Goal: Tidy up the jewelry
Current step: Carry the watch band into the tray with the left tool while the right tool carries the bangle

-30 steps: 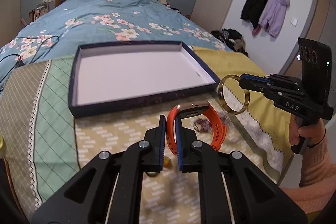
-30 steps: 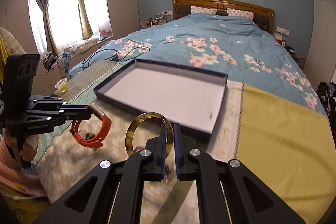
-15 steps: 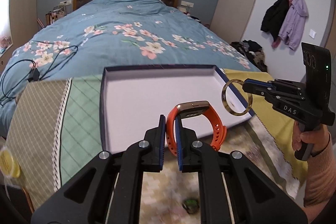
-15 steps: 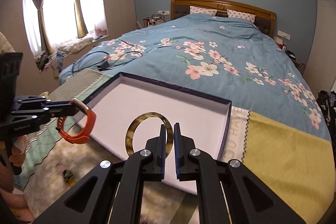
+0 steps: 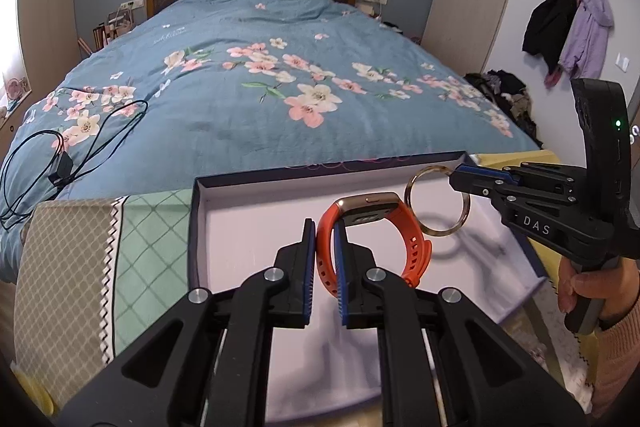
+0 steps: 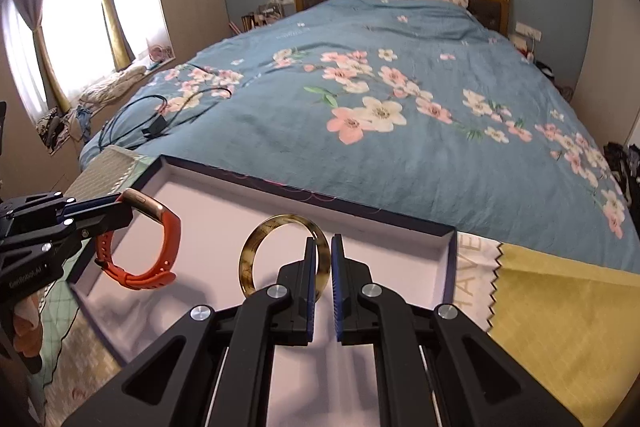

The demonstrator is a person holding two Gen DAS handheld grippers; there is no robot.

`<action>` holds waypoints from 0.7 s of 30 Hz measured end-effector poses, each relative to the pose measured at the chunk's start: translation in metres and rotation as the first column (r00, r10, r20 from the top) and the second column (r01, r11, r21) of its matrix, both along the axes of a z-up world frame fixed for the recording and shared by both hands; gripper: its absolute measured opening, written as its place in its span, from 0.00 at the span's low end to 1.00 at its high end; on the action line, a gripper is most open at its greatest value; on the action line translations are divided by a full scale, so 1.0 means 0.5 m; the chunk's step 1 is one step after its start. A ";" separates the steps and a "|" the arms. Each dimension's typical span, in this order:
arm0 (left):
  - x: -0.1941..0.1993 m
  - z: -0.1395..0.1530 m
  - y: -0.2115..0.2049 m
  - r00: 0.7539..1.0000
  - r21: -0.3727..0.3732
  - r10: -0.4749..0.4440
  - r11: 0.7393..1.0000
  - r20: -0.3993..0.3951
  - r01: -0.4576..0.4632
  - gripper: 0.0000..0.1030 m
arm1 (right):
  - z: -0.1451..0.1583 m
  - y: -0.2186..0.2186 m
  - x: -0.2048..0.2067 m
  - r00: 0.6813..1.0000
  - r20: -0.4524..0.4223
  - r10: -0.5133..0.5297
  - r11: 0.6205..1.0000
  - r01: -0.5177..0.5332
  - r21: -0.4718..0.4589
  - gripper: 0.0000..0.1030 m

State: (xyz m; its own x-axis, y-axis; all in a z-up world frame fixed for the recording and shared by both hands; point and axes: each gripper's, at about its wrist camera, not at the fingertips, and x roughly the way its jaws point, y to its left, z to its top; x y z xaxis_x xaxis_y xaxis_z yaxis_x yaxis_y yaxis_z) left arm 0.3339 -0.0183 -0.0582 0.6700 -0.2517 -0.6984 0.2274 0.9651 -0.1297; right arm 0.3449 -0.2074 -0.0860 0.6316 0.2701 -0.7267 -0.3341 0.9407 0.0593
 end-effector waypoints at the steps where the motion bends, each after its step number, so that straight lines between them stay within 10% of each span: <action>1: 0.015 -0.005 -0.003 1.000 0.008 0.004 1.000 -0.009 -0.004 0.09 | -0.005 0.001 0.005 1.000 -0.007 -0.006 1.000 0.007 0.002 0.06; 21: 0.176 -0.086 -0.023 0.984 0.093 0.054 0.995 -0.170 -0.039 0.11 | -0.023 0.004 0.057 0.994 -0.071 -0.078 0.997 0.078 -0.004 0.15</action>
